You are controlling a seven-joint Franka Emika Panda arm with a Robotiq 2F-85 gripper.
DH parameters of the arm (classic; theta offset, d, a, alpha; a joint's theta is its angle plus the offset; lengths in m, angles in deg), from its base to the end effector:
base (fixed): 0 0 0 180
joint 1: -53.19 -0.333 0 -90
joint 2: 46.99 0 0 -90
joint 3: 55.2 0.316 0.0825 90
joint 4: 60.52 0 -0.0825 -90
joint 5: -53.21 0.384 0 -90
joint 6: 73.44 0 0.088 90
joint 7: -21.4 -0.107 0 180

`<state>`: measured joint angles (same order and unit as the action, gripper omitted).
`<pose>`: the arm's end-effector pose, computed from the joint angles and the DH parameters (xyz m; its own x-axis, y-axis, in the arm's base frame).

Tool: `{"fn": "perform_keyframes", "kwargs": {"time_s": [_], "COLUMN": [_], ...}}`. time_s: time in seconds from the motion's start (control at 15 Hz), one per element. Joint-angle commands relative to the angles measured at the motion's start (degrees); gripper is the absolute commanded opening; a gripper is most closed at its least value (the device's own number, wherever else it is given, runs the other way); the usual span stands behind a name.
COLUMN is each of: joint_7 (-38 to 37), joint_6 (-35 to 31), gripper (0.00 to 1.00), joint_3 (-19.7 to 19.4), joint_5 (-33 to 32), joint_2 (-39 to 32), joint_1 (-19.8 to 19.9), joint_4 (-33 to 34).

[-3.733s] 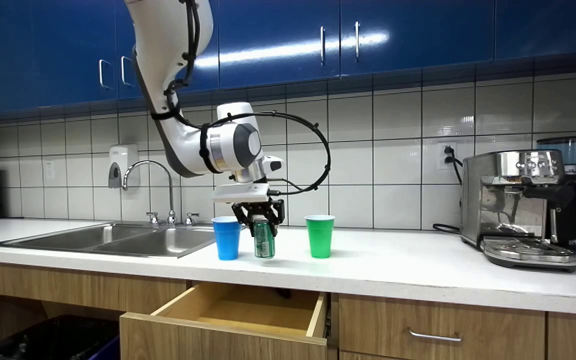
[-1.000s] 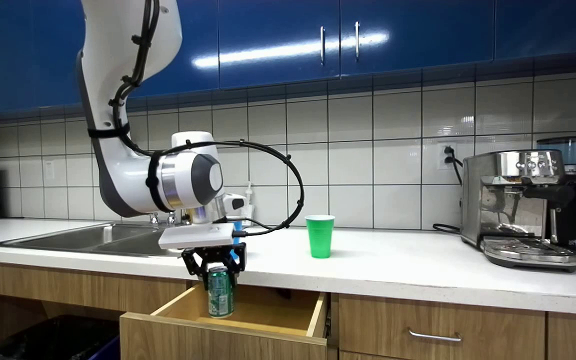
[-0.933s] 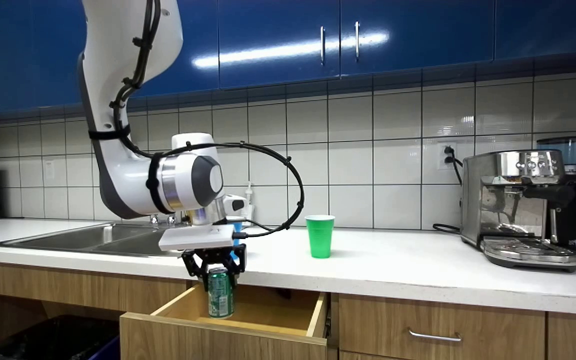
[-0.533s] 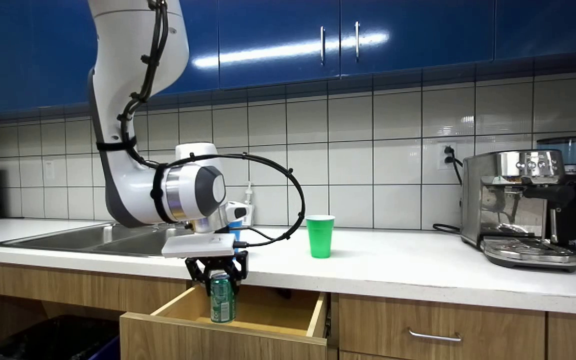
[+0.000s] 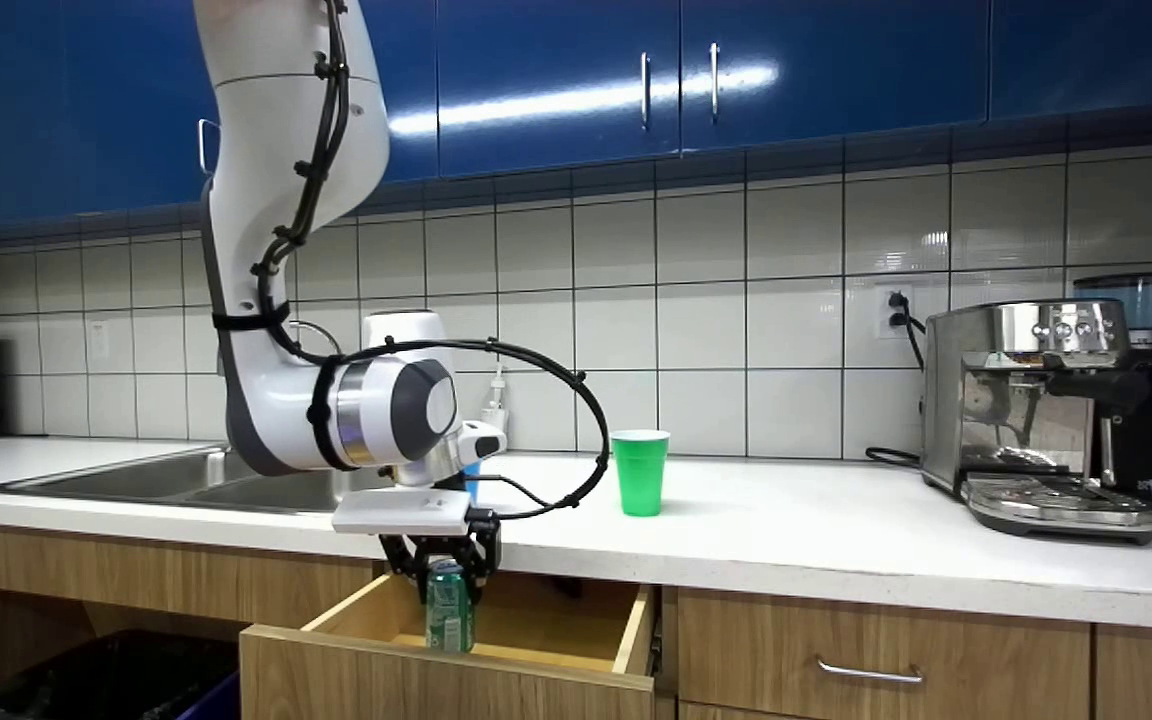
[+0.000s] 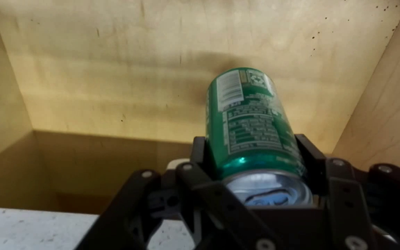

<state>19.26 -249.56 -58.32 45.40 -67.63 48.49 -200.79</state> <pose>0.5040 0.0237 0.1834 0.9565 0.1333 0.2593 0.1234 -0.9909 0.0539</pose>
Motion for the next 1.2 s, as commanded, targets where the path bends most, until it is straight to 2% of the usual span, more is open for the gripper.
{"fn": "perform_keyframes", "kwargs": {"time_s": [0.0,0.47,1.13], "joint_7": [-2.03,-3.18,-2.59], "joint_6": [-2.1,-4.41,-4.75], "gripper": [0.38,0.38,0.38], "joint_3": [-1.7,-3.34,-3.65], "joint_5": [1.27,3.62,4.54], "joint_2": [-1.93,-4.74,-5.89], "joint_1": [-3.15,-6.61,-7.53], "joint_4": [1.56,1.56,1.78]}}
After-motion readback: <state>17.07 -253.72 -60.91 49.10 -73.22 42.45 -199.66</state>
